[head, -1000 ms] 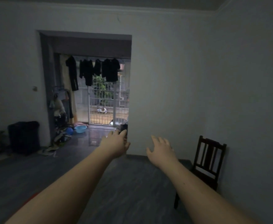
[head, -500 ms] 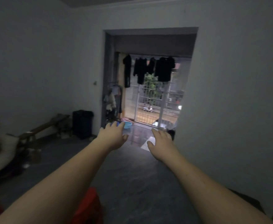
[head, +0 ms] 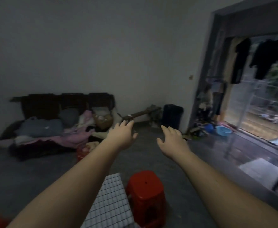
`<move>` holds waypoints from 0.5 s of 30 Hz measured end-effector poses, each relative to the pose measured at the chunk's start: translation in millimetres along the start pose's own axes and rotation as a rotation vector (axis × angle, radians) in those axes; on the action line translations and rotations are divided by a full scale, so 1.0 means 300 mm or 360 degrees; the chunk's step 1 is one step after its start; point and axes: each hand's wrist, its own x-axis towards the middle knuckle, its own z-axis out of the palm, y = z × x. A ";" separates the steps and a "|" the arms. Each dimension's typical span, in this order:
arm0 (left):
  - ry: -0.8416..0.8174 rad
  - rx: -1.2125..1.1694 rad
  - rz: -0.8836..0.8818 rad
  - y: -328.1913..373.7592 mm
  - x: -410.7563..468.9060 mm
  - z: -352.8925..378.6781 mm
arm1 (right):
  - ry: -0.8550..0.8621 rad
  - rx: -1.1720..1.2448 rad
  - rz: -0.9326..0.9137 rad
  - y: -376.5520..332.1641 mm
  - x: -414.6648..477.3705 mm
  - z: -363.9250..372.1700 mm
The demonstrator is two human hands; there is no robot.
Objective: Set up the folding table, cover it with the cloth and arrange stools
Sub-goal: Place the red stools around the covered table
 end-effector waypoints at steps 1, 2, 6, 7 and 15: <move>-0.0001 0.0010 -0.0083 -0.028 -0.020 0.003 | -0.0032 0.0021 -0.0065 -0.018 0.021 0.017; -0.0005 0.0029 -0.0162 -0.058 -0.042 0.005 | -0.0059 0.0045 -0.0129 -0.039 0.040 0.034; -0.0002 0.0046 -0.0440 -0.166 -0.176 0.042 | -0.0181 0.0146 -0.0378 -0.125 0.066 0.164; -0.0013 0.0044 -0.0499 -0.189 -0.218 0.063 | -0.0228 0.0174 -0.0423 -0.143 0.059 0.207; -0.0290 0.0062 -0.0806 -0.315 -0.437 0.301 | -0.0525 0.0235 -0.0516 -0.197 -0.015 0.541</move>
